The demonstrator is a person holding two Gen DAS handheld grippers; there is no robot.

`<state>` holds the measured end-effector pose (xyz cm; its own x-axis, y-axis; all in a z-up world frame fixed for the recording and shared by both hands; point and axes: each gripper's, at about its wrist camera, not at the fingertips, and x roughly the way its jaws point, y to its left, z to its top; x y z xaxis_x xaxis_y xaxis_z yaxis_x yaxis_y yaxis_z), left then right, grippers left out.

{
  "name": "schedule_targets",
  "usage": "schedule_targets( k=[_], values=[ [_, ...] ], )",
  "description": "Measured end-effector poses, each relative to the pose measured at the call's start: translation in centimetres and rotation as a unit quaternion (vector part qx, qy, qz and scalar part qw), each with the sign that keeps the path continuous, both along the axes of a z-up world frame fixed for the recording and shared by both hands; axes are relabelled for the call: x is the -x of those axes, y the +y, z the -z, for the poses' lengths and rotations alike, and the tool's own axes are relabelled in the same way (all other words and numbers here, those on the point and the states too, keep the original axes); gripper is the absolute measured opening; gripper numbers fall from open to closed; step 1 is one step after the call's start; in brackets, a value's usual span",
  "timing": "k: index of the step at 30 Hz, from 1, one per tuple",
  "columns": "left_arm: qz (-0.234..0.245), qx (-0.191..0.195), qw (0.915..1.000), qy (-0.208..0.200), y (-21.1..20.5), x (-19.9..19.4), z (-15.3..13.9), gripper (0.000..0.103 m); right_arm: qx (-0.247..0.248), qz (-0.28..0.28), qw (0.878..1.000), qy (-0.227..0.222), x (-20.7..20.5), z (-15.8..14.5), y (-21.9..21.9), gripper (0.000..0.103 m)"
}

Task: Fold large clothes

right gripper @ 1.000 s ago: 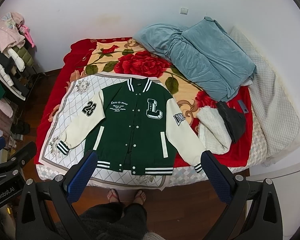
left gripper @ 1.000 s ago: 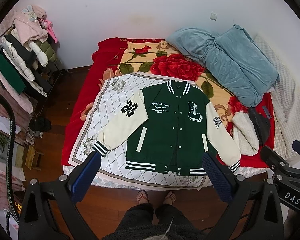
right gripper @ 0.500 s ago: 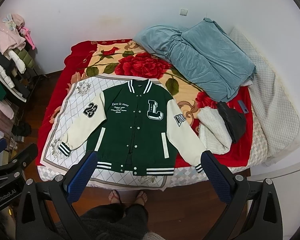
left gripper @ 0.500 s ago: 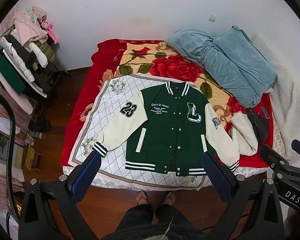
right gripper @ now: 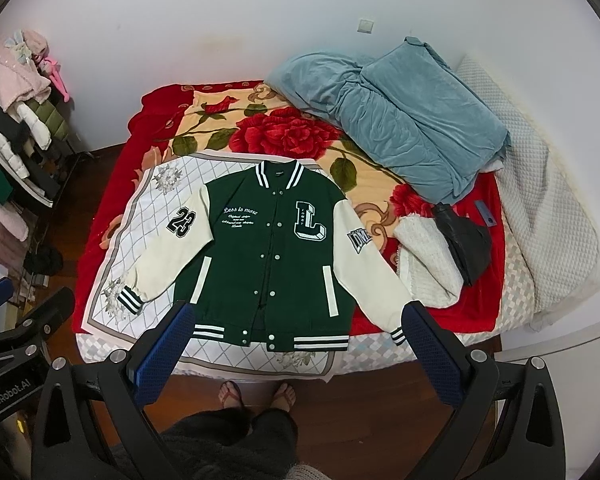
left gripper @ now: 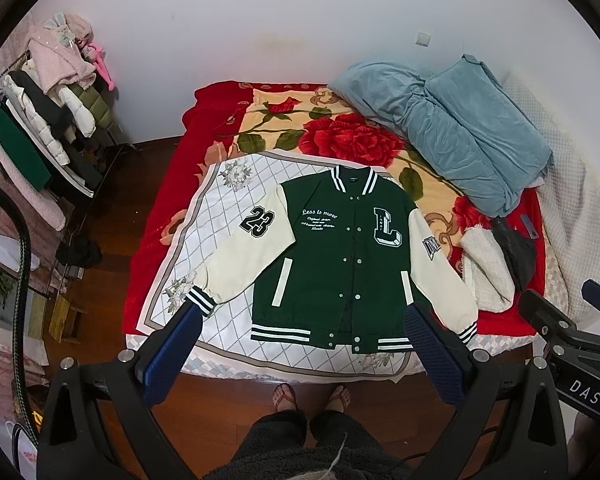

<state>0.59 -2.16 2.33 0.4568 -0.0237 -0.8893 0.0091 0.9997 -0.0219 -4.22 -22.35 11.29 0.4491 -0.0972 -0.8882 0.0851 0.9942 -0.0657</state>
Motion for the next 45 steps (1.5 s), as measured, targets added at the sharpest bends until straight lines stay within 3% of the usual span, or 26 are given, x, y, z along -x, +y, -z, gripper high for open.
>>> schedule_targets(
  k=[22, 26, 29, 35, 37, 39, 41, 45],
  values=[
    [0.002, 0.000, 1.0000, -0.003, -0.3, -0.1, -0.6, 0.103, -0.003, 0.003, 1.000, -0.001, 0.2, 0.0, -0.1, 0.103],
    [0.003, -0.011, 0.9998, -0.016, -0.4, -1.8, -1.1, 0.103, -0.014, 0.019, 1.000, 0.001, -0.3, 0.2, -0.1, 0.103],
    [0.003, -0.022, 0.9992, -0.032, -0.1, -3.8, 0.0, 0.103, -0.036, 0.040, 0.998, -0.030, -1.2, 1.5, -0.8, 0.103],
    [-0.003, -0.051, 0.9974, -0.052, 0.8, -8.0, 5.8, 0.103, -0.074, 0.150, 0.985, -0.049, -4.4, 9.8, -5.2, 0.103],
    [-0.004, -0.065, 0.9965, -0.052, 0.2, -9.7, 8.1, 0.103, -0.092, 0.194, 0.976, -0.043, -5.0, 13.3, -7.8, 0.096],
    [-0.003, -0.078, 0.9960, -0.045, -0.5, -11.1, 10.5, 0.103, -0.107, 0.245, 0.963, -0.026, -5.4, 17.3, -11.0, 0.075],
    [-0.005, -0.091, 0.9952, -0.036, -1.2, -12.5, 13.2, 0.103, -0.119, 0.284, 0.951, -0.009, -5.5, 21.1, -14.1, 0.065],
    [-0.009, -0.118, 0.9930, -0.012, -3.6, -15.6, 19.0, 0.103, -0.166, 0.370, 0.914, 0.026, -5.0, 30.2, -21.6, 0.059]
  ],
)
